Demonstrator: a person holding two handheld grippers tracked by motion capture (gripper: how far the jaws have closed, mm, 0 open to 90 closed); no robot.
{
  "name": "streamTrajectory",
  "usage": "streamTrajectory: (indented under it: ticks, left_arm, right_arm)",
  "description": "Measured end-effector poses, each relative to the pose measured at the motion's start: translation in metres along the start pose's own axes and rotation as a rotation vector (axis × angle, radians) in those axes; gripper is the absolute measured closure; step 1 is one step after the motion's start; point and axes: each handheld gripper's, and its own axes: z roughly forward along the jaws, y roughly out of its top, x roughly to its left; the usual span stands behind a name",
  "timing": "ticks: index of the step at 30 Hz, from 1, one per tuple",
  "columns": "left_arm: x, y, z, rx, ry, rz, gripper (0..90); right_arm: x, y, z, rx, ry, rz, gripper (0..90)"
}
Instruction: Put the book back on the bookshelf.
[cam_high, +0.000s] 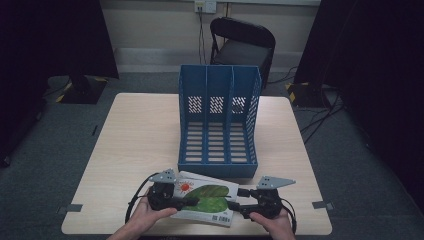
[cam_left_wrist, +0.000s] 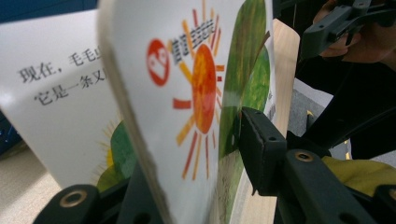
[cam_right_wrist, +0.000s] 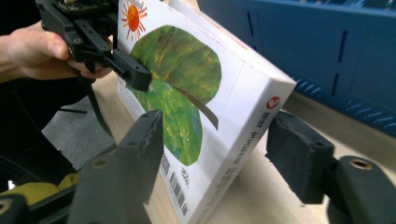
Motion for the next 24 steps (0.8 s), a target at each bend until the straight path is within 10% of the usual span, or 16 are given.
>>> streamTrajectory:
  ticks: [12, 24]
  left_arm:
    - [0.002, 0.000, 0.000, -0.005, -0.010, 0.008, 65.5]
    - [-0.001, -0.001, -0.001, -0.009, 0.025, 0.059, 57.4]
  right_arm:
    - [0.003, 0.000, 0.012, 0.089, -0.039, -0.038, 56.3]
    - [0.012, 0.004, -0.001, 0.031, -0.048, -0.094, 62.4]
